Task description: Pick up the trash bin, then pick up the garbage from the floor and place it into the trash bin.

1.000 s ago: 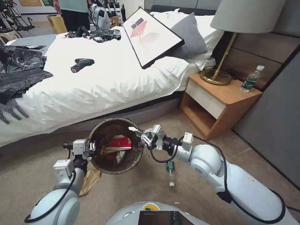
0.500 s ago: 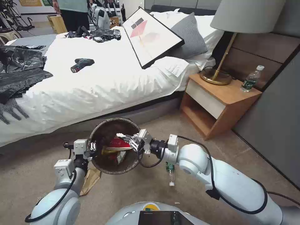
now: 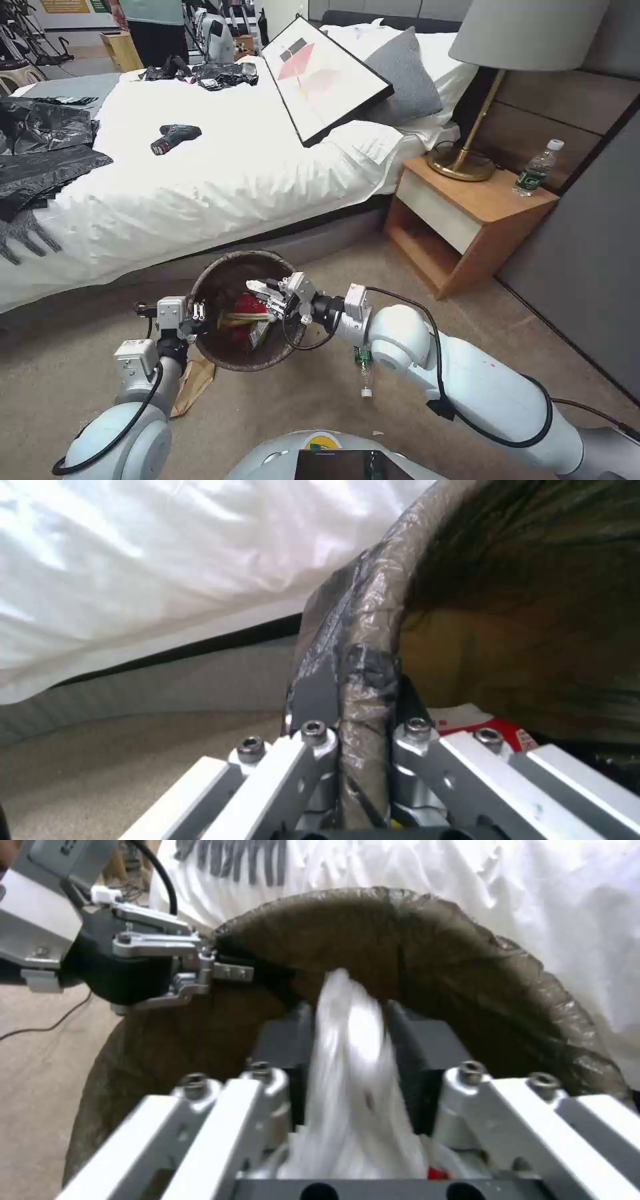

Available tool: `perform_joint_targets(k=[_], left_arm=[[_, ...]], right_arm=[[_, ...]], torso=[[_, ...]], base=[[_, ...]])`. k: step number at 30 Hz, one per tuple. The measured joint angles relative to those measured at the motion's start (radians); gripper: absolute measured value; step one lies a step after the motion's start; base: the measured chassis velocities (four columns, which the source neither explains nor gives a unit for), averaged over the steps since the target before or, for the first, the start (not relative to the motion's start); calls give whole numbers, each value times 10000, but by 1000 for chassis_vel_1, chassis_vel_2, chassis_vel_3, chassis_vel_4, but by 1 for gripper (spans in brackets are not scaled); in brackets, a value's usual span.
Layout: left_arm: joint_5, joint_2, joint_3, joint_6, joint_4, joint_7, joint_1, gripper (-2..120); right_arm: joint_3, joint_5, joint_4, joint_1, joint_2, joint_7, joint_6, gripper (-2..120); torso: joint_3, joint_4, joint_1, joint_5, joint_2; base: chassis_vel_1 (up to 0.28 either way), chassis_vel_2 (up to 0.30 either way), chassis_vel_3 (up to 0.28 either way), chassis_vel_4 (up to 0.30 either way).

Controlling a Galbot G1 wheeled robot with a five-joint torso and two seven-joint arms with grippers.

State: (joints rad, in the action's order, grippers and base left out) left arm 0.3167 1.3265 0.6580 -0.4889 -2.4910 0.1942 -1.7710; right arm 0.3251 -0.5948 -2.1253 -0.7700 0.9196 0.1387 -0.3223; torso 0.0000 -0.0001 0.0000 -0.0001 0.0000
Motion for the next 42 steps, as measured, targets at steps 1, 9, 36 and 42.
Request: perform_joint_targets(k=[1,9,36,42], left_arm=[[0,-1,0,0,0,-1,2,3],[-1,12,5,0,27,-13,31,3],[11,36,39,8,135,-38,111,3],[37,18,98,11,120,-37,125,3]], right_arm=[[3,0,-6,4,12,-22,-7,34],[150,-54,-173,108,117,-278,-114,65],[-1925,-1127,-2063,-1083,-1373,-967,-53,100],[-2588,-1049,-2493,-2347,-2168,-2065,570,100]], torso=[[0,0,0,0,0],[0,1,0,0,0],[0,-1,0,3,0],[-1,-2,0,3,0]], base=[[0,0,0,0],[0,0,0,0],[0,0,0,0],[0,0,0,0]])
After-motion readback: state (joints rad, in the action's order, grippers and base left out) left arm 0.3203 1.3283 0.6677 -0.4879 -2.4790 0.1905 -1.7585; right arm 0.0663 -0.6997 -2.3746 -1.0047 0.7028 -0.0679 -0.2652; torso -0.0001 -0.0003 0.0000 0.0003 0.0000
